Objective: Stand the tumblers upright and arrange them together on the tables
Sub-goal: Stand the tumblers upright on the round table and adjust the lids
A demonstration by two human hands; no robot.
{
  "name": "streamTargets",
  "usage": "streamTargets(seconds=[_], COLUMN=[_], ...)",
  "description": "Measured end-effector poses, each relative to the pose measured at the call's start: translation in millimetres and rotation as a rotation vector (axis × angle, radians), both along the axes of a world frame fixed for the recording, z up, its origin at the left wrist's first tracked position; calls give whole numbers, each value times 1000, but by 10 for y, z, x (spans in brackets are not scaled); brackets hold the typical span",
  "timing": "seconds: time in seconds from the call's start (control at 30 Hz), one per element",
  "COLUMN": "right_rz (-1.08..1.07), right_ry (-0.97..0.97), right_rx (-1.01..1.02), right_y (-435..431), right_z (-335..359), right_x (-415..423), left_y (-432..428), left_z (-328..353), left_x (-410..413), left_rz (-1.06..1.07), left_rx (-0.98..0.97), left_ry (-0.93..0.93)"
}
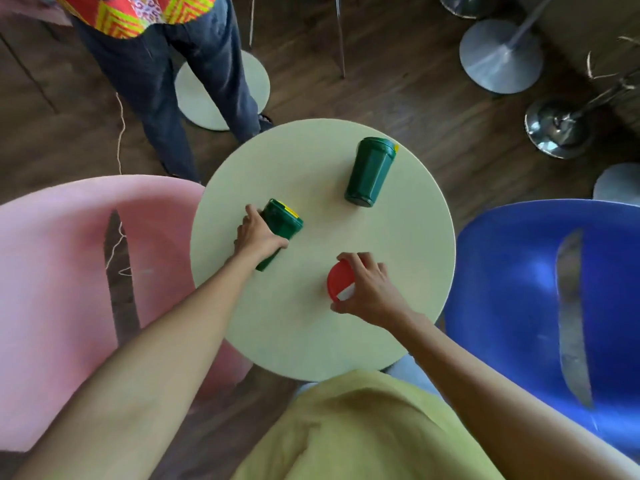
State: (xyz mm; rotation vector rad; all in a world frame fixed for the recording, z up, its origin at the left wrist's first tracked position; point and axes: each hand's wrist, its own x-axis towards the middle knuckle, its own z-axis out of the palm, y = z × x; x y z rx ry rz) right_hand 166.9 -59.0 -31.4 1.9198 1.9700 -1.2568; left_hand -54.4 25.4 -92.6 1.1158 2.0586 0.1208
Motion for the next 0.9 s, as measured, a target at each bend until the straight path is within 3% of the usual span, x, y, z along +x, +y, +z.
streamTargets(seconds=[0.23, 0.57, 0.9], right_rz=[-35, -37, -56], right_ry=[28, 50, 67], right_rx=[27, 43, 44], right_y=[-31, -61, -65], right_z=[11, -26, -87], right_x=[20, 44, 47], left_y=[-256, -806, -1198], left_z=[3, 36, -80], left_x=[138, 372, 413], left_rz=[-30, 118, 108], left_rx=[76, 480, 521], left_ry=[-10, -300, -370])
